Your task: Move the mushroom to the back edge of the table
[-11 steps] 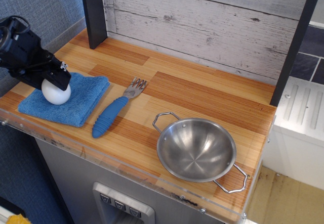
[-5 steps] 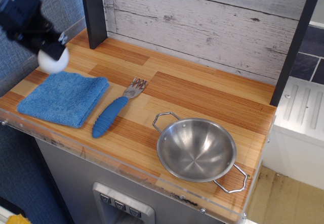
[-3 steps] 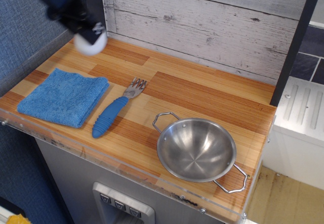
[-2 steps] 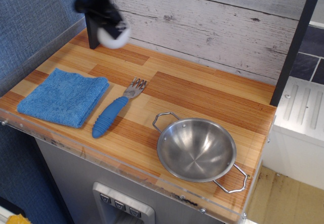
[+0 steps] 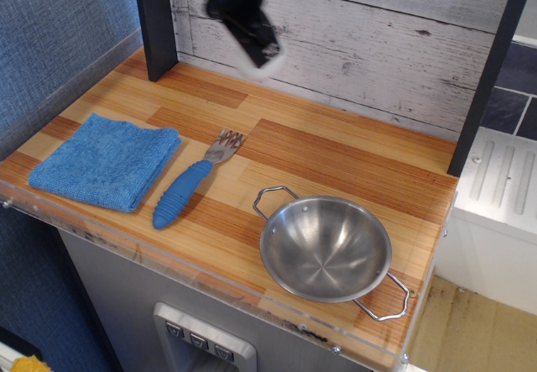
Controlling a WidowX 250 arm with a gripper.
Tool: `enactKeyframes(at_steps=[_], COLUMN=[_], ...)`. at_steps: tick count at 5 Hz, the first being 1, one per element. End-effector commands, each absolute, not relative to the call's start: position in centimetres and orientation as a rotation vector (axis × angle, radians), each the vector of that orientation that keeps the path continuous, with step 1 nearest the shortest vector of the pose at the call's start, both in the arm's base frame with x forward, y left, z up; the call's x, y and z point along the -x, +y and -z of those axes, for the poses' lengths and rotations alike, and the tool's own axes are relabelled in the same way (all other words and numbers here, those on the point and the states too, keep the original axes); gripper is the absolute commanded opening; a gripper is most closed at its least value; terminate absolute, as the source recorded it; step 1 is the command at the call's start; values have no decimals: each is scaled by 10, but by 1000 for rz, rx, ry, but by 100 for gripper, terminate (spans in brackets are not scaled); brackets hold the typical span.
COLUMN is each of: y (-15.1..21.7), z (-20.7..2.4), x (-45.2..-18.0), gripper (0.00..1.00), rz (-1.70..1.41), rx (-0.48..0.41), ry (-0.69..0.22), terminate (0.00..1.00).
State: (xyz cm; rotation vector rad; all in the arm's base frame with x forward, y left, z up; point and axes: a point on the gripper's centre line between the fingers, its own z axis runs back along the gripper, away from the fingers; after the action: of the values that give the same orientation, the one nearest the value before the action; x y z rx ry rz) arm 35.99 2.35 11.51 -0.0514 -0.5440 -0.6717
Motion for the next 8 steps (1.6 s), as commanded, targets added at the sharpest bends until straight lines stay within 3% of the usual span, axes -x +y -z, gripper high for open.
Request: enactKeyframes(at_steps=[1, 4, 7, 8], y=[-7, 15, 14, 16], z=[-105, -72, -43, -42], x=[-379, -382, -380, -380], gripper=[0, 0, 0, 100], rz=[963, 1052, 1046, 987], rx=[-31, -83, -35, -81], ry=[-483, -427, -378, -327], terminate=[0, 0, 0, 0])
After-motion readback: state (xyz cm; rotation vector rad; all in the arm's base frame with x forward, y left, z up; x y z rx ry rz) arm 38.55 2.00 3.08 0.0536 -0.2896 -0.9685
